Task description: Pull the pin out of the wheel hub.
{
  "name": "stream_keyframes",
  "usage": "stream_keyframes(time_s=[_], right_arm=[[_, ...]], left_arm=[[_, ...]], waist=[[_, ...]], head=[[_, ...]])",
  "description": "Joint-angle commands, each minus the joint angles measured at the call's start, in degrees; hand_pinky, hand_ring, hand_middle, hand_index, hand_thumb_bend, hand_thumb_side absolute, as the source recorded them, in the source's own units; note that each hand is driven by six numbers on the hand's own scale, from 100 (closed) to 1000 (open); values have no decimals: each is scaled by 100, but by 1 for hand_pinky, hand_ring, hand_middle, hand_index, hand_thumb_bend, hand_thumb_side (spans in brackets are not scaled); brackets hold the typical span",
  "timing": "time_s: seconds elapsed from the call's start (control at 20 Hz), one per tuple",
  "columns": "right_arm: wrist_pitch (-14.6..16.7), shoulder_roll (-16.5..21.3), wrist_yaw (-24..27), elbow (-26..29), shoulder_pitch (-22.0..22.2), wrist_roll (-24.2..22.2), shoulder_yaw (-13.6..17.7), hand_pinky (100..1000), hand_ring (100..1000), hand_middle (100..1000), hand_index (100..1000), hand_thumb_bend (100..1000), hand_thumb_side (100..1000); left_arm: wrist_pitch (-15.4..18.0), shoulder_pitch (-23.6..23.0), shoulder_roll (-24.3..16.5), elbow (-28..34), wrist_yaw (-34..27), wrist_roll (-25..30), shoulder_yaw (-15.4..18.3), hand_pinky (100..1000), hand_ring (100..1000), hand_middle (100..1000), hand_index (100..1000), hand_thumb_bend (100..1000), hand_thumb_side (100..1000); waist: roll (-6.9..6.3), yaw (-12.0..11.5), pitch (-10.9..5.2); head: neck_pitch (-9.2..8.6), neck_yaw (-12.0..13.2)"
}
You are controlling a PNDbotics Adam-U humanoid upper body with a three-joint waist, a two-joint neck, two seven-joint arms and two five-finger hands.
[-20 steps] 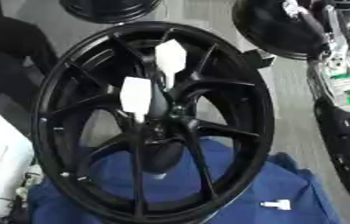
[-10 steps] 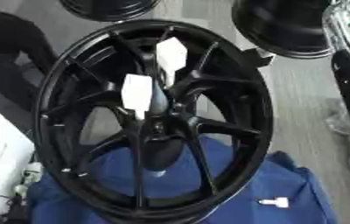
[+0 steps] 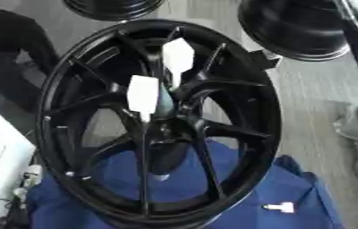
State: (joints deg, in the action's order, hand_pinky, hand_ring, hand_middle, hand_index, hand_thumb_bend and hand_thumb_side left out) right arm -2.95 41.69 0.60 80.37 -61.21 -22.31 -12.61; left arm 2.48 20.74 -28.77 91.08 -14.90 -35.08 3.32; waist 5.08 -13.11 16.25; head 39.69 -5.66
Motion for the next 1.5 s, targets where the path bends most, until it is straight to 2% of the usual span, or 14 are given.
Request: stream_keyframes(time_s=[0.05,0.25,0.3,0.35,0.7,0.95,1.15,1.25,1.4,1.5], right_arm=[[121,201,-284,121,-325,-468,-107,877,792,748,878,654,418],[262,137,-561,116,-653,-969,-376,873,798,755,874,651,406],[305,119,-626,126,-719,-1120,-448,872,799,755,872,746,407],[347,104,-683,134,-782,-1275,-513,872,799,756,870,648,394],[661,-149,-1058,56,-1253,-2221,-816,872,803,763,864,641,362],[864,-475,-1290,-231,-1606,-2883,-940,881,829,777,869,629,312],[1116,-752,-1425,-604,-1760,-2961,-1109,896,851,798,889,635,221],[1253,-827,-1435,-742,-1800,-2965,-1136,900,854,797,889,611,162],[1324,-876,-1293,-907,-1843,-2966,-962,905,852,794,891,553,100],[1328,-863,-1174,-957,-1861,-2966,-873,908,854,796,887,530,100]], left_arm=[[5,53,-232,64,14,27,15,716,767,675,725,351,763],[-1,65,-263,66,22,38,5,716,768,676,724,350,763],[-4,68,-272,65,23,42,1,716,768,675,724,342,756],[-8,68,-282,64,25,47,-4,716,768,675,724,350,763],[-24,63,-333,56,37,75,-29,716,768,676,724,348,766],[-32,58,-351,52,34,85,-36,716,768,677,724,348,766],[-37,75,-332,46,30,107,-56,716,768,678,724,346,767],[-41,75,-337,43,29,113,-60,717,769,678,724,346,768],[-48,58,-340,37,27,121,-69,717,769,679,724,345,770],[-51,46,-337,32,26,127,-74,717,769,678,724,345,771]], waist=[[-24,-8,-148],[-2,-5,-149],[6,-6,-147],[14,-5,-145],[63,10,-148],[71,16,-160],[70,-1,-160],[70,-5,-155],[79,2,-148],[92,8,-145]], head=[[4,-4],[-12,-1],[-19,4],[-21,8],[-17,28],[18,-1],[4,-44],[-2,-47],[17,-42],[19,-36]])
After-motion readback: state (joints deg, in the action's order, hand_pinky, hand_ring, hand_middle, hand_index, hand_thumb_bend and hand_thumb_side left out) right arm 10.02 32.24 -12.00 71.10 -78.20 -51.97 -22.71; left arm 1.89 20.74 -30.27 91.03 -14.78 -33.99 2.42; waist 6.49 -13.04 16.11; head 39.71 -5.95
